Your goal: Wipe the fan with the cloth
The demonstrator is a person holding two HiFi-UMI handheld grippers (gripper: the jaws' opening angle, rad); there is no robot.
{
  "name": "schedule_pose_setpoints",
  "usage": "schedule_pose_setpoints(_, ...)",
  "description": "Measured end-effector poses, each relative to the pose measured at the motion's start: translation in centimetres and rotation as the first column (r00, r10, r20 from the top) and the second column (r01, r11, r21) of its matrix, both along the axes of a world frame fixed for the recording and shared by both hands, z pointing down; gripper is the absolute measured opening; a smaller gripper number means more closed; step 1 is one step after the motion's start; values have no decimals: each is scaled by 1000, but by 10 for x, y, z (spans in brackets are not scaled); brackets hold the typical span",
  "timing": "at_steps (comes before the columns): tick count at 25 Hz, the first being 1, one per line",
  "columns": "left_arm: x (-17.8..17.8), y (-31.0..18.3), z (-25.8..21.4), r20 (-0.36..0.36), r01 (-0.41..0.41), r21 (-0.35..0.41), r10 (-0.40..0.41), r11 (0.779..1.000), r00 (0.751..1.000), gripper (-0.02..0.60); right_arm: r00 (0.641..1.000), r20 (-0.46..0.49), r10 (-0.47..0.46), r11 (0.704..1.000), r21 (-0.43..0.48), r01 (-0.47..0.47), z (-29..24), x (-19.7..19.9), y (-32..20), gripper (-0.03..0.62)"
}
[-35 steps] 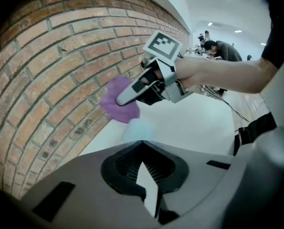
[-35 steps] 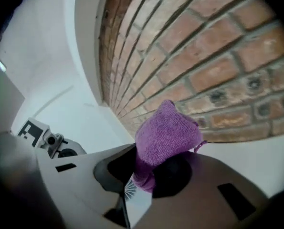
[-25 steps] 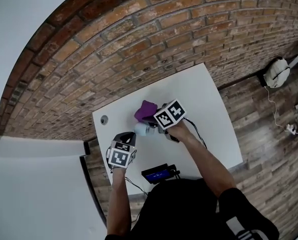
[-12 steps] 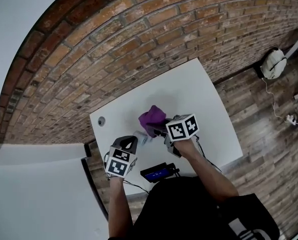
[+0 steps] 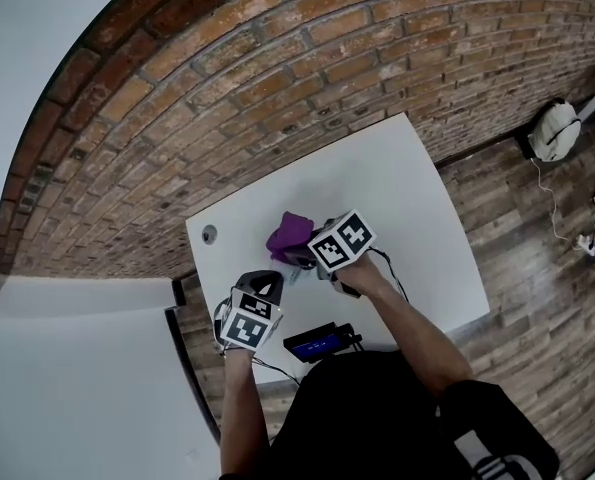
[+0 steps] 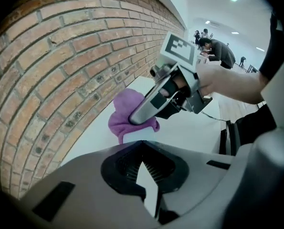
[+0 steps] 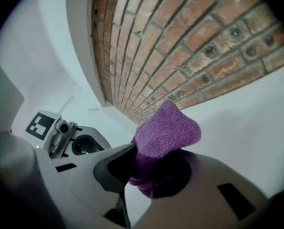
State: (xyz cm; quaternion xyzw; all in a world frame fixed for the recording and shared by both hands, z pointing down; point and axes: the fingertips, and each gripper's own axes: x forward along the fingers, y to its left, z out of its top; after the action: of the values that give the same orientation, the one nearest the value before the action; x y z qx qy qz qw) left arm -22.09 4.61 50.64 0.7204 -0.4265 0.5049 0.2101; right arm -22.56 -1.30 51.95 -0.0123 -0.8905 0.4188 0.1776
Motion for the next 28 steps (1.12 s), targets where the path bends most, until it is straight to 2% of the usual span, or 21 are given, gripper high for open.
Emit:
schedule_pose_setpoints(3,0,1,0,-1,-1,-8,1,1000,1000,0,997,-67,45,994,-94,-51,47,13,2,78)
schedule_pose_setpoints(6,0,1,1,-12,1,-14,-1,1000,1000,0,984,-156,86,986,-125,-106,80,28,5,77)
schedule_pose_setpoints(7,0,1,0,-15,1,-14,-1,1000,1000,0,984,-143,110,985,-119,-127,75,31,0,77)
schedule_pose_setpoints(9,0,0,0,-21,4,-13,-4,1000,1000,0,991,-30,129,988,-81,-131,38,27,-11,78)
schedule_pose_setpoints(10,-1,0,-1,-25,7,-12,-7,1000,1000,0,993,50,109,993,-53,-106,12,22,-13,78)
schedule_pose_setpoints(12,-1,0,-1,-33,16,-15,-17,1000,999,0,985,172,10,1000,7,-11,-35,8,-5,78)
schedule_pose_setpoints(13,0,1,-1,-35,20,-15,-20,1000,999,0,981,189,-50,998,37,44,-47,1,3,78)
schedule_pose_setpoints(15,0,1,0,-32,22,-11,-22,1000,999,0,980,149,-131,990,72,122,-45,-9,18,78)
schedule_pose_setpoints(16,0,1,0,-30,23,-12,-23,1000,999,0,982,134,-131,991,57,124,-37,-12,21,78)
schedule_pose_setpoints(18,1,1,-1,-35,26,-19,-27,999,999,0,985,164,-52,997,-52,61,-24,-13,13,78)
schedule_pose_setpoints(21,2,1,-2,-47,29,-23,-31,999,998,0,985,164,57,974,-226,-19,7,-4,-4,78)
schedule_pose_setpoints(23,2,2,-1,-49,32,-24,-33,999,998,0,998,61,34,968,-249,-18,44,6,-2,78)
schedule_pose_setpoints(25,2,3,-2,-49,33,-21,-34,999,998,0,998,-58,29,976,-214,-40,74,16,-3,78)
schedule_pose_setpoints(26,1,2,-1,-50,33,-17,-34,999,998,0,995,-80,52,975,-211,-68,79,19,-8,78)
schedule_pose_setpoints(28,0,1,-1,-53,33,-10,-34,999,998,0,993,-38,111,957,-264,-117,68,20,-18,78)
